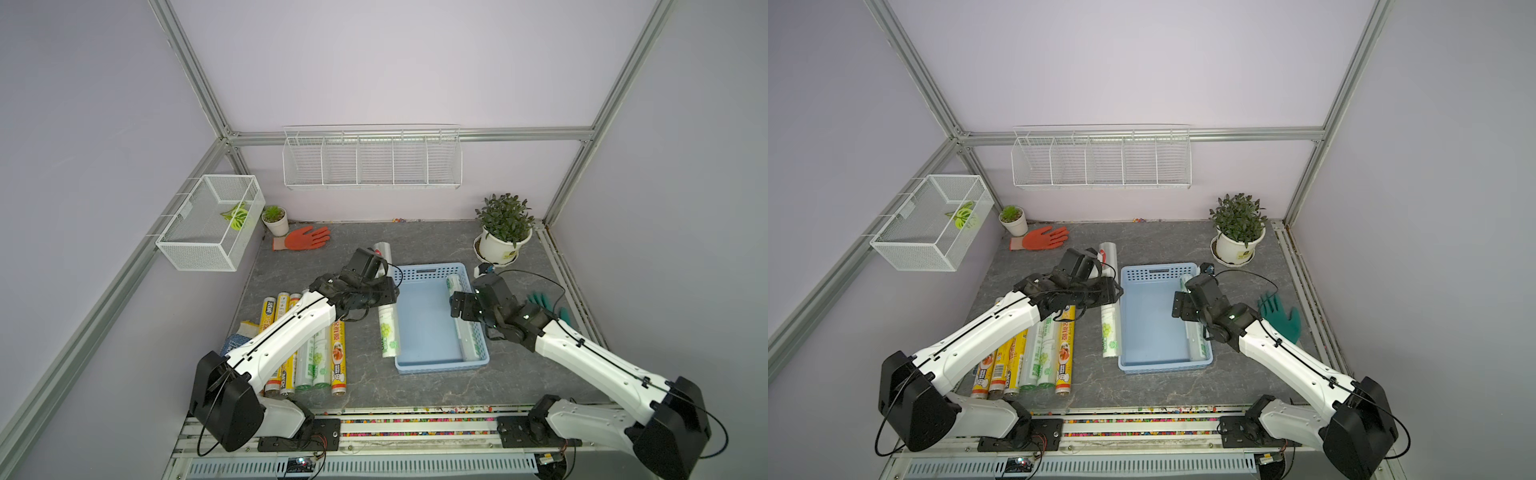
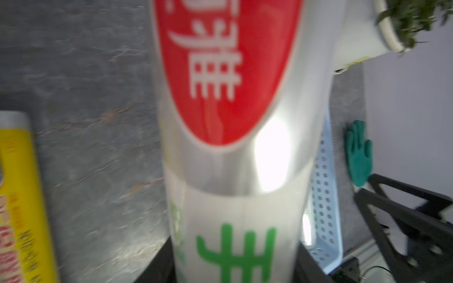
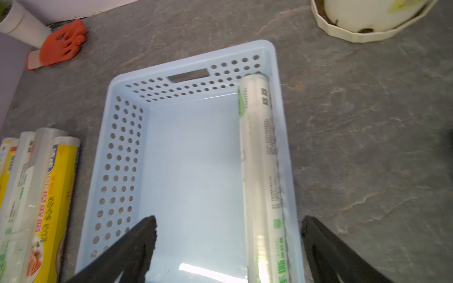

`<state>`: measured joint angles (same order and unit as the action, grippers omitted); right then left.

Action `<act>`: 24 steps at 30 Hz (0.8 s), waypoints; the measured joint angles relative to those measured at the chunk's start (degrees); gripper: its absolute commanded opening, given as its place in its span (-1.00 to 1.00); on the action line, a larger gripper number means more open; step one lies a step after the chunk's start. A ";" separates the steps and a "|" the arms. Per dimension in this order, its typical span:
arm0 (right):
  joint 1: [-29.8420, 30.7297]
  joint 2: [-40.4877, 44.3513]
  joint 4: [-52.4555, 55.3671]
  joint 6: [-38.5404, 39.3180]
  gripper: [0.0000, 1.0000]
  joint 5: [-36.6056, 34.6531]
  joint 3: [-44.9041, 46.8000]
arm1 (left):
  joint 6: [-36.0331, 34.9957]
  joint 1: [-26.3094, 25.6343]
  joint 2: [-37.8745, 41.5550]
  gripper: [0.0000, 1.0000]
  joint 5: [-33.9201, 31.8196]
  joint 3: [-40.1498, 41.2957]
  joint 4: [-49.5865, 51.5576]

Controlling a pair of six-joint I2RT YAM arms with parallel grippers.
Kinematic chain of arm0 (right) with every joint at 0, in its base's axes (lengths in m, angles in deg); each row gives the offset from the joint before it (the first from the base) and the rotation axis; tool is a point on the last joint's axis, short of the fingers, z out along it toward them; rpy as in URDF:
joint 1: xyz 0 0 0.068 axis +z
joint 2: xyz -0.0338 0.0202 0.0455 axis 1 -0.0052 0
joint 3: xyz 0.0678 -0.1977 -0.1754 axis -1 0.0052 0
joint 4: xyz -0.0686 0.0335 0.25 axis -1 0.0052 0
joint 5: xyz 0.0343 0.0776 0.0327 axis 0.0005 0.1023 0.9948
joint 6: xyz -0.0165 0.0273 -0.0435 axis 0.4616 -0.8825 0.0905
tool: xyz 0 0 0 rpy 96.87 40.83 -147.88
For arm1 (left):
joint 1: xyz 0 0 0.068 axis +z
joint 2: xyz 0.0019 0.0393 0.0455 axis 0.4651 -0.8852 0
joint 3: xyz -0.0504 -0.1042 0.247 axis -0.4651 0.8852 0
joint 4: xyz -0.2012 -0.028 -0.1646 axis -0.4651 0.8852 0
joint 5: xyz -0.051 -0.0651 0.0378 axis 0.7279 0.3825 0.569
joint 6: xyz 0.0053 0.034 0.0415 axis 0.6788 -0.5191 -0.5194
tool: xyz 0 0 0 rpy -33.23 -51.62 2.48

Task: Put the plastic wrap into the basket
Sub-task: Place the plastic wrap in the basket.

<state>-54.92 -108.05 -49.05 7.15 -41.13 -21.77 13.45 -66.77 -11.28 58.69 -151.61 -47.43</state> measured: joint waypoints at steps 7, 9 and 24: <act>-7.21 3.39 0.31 -1.77 0.95 4.57 3.54 | 4.85 -5.49 -15.69 -0.53 5.14 -9.03 -6.14; -9.03 3.61 0.46 -1.92 0.95 5.84 4.13 | 6.56 -6.54 -19.71 -0.53 5.90 -10.56 -7.74; -13.51 0.35 0.33 -1.81 0.95 17.77 6.43 | 12.87 -7.96 -31.21 -0.46 11.74 -11.61 -12.52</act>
<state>-68.43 -107.70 -48.73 5.33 -23.36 -15.35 26.33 -74.72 -42.49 70.42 -163.22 -59.96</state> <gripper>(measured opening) 0.975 0.531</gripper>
